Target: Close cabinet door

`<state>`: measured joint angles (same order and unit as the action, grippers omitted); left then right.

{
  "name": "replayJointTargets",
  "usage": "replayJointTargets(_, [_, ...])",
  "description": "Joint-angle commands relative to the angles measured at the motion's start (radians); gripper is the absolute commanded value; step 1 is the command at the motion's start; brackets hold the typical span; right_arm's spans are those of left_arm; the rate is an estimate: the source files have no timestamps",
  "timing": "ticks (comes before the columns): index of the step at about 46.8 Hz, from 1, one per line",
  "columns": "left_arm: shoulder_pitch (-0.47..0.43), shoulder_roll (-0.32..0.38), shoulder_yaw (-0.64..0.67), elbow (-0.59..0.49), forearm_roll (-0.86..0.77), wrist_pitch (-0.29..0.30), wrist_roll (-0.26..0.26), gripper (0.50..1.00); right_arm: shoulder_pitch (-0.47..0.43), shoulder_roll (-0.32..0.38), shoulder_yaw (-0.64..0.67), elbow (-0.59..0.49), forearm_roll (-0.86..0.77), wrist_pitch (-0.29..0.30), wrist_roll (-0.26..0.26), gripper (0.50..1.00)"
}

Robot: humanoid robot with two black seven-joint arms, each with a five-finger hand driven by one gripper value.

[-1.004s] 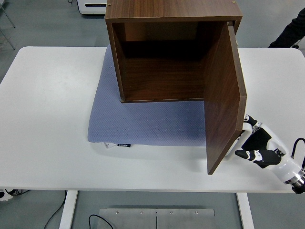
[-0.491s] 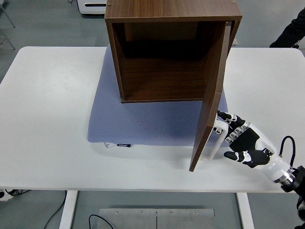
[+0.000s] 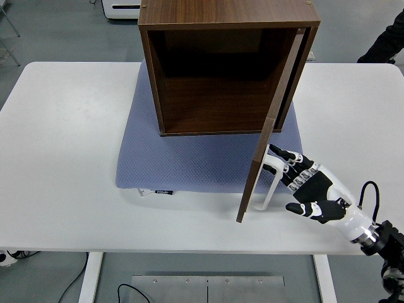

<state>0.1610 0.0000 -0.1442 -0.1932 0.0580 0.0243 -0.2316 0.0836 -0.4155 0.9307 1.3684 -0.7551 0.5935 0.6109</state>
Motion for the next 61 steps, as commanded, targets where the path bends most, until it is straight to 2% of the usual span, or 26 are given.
replayJointTargets(1, [0.000, 0.000, 0.000, 0.000, -0.001, 0.000, 0.000, 1.000, 0.013, 0.007, -0.015, 0.000, -0.003, -0.011, 0.000, 1.000])
replayJointTargets(14, [0.000, 0.000, 0.000, 0.000, 0.000, 0.000, 0.000, 1.000, 0.044, 0.030, -0.036, 0.000, -0.004, -0.043, 0.000, 1.000])
replayJointTargets(45, [0.000, 0.000, 0.000, 0.000, 0.000, 0.000, 0.000, 1.000, 0.102, 0.063, -0.082, 0.000, -0.004, -0.066, 0.000, 1.000])
replayJointTargets(61, [0.000, 0.000, 0.000, 0.000, 0.000, 0.000, 0.000, 1.000, 0.130, 0.096, -0.136, 0.000, -0.032, -0.100, 0.000, 1.000])
